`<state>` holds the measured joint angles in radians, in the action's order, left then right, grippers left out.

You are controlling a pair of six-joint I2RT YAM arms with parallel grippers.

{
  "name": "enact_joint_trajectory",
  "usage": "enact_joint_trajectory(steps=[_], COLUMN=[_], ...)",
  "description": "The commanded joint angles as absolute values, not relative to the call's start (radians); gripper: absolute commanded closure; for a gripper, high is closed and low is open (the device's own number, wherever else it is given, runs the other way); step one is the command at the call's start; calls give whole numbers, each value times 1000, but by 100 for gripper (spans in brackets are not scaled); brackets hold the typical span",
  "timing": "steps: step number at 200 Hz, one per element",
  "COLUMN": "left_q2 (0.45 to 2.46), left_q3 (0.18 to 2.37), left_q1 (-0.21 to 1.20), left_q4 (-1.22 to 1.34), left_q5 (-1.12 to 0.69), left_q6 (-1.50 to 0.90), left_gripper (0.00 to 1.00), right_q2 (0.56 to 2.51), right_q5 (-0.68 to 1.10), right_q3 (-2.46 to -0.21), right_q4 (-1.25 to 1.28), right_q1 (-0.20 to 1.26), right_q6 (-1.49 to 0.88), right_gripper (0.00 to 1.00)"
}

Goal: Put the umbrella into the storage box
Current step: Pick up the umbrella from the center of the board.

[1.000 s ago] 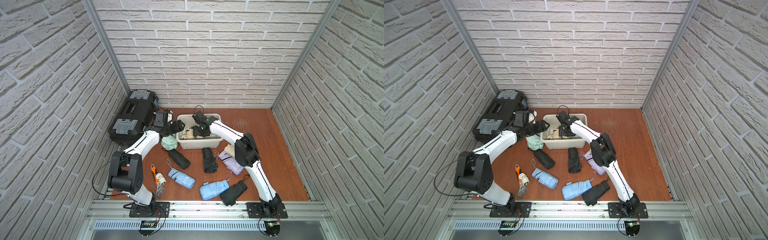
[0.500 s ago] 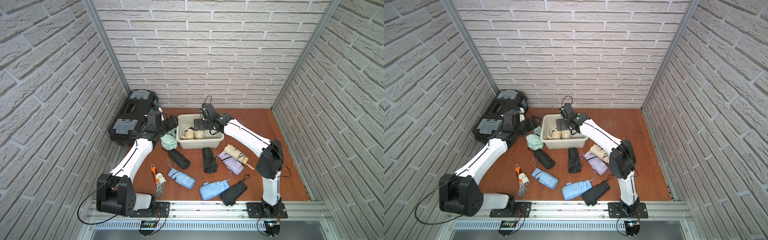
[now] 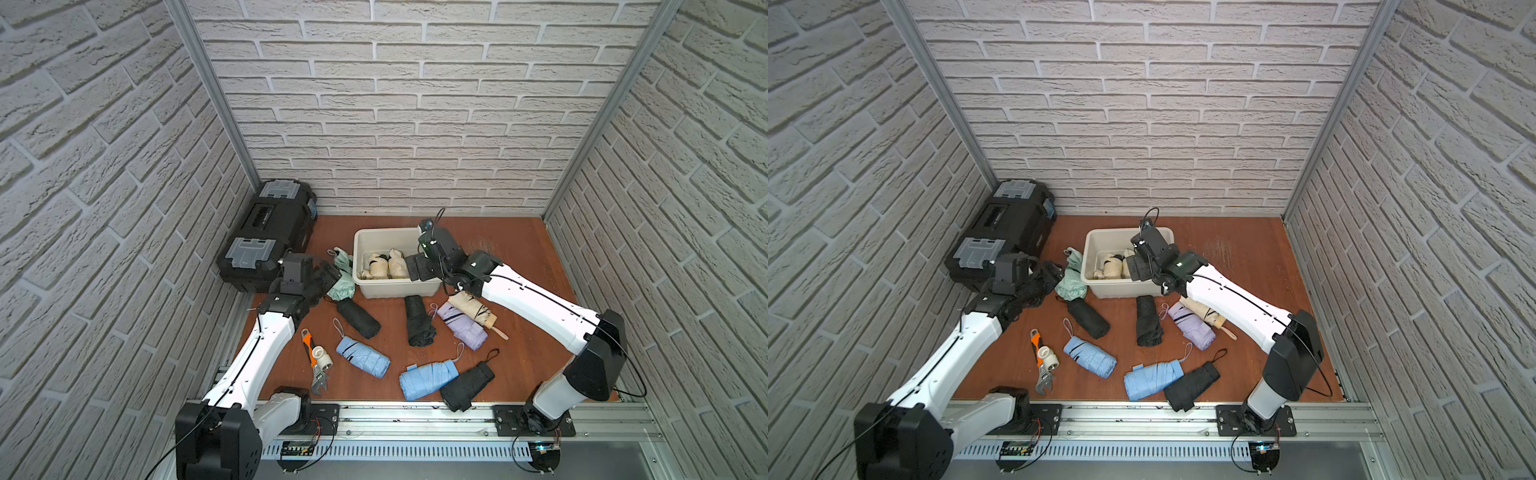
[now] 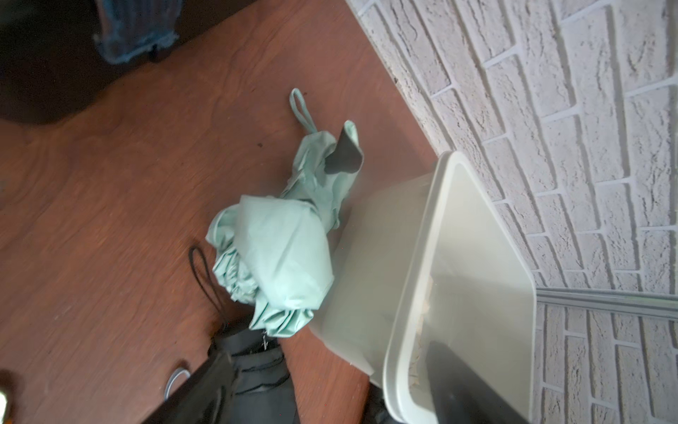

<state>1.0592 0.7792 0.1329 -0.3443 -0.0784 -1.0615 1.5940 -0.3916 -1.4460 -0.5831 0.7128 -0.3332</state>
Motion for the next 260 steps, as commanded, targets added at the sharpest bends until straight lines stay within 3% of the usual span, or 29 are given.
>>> enact_joint_trajectory(steps=[1, 34, 77, 121, 169, 260], left_q2=[1010, 985, 994, 965, 964, 976], left_q3=[750, 699, 695, 699, 701, 719], left_q1=[124, 117, 114, 98, 86, 64], left_q4=[-367, -380, -360, -368, -370, -376], left_q5=[-54, -42, -14, 36, 40, 39], left_q6=[-1112, -1187, -1220, -1215, -1211, -1180], left_gripper=[14, 15, 16, 16, 16, 15], right_q2=[1511, 1496, 1580, 1709, 1829, 1943], right_q5=[-356, -142, -117, -55, -42, -173], right_q3=[-1379, -1338, -1311, -1295, -1285, -1291], right_q4=[-515, -502, -506, -480, -420, -378], right_q1=[704, 769, 1039, 1186, 1219, 1217], right_q6=[-337, -324, -104, -6, -12, -28], right_gripper=[1, 7, 2, 0, 0, 0])
